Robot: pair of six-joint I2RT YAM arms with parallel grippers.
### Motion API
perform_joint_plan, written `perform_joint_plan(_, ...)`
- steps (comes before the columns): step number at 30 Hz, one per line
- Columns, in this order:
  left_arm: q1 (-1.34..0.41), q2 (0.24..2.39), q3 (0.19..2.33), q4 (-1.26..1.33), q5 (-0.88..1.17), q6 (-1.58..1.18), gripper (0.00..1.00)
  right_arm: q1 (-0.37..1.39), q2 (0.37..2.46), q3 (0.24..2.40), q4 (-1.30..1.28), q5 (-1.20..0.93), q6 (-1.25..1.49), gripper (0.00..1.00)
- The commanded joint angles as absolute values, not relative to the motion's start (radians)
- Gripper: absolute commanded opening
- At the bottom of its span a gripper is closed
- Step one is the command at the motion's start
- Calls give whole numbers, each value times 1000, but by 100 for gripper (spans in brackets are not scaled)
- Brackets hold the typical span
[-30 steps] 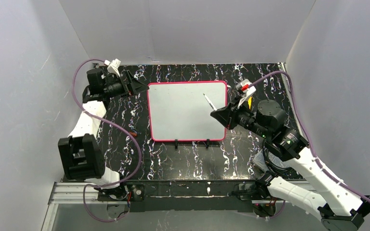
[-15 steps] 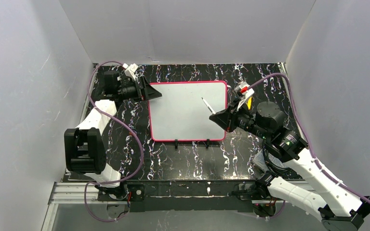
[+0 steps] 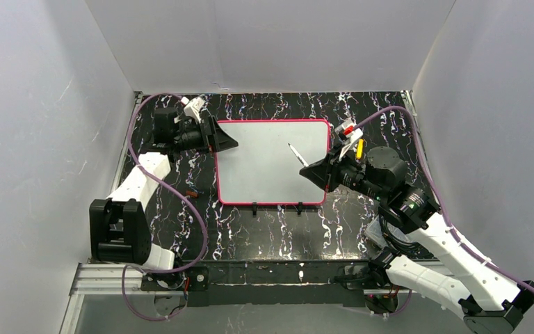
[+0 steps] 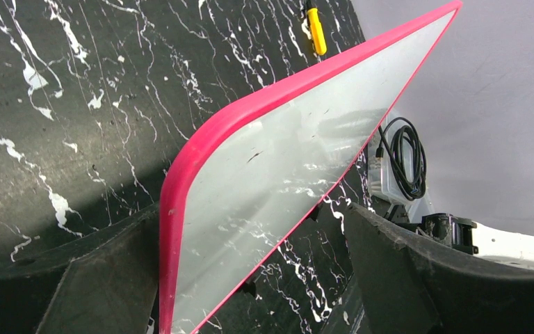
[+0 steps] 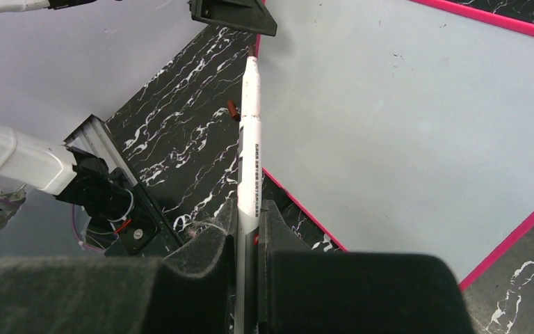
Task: Write a sentence on the whiteboard
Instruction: Move the whiteboard to the center of the board.
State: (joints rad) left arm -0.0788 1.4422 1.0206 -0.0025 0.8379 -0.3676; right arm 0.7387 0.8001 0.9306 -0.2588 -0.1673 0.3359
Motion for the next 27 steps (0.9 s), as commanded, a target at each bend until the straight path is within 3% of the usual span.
perform_joint_plan(1, -107, 1361, 996, -45, 785, -367, 91, 736, 786, 917, -205, -171, 341, 1)
perform_joint_plan(27, -199, 1272, 928, -66, 738, -463, 91, 738, 828, 899, -213, -129, 362, 1)
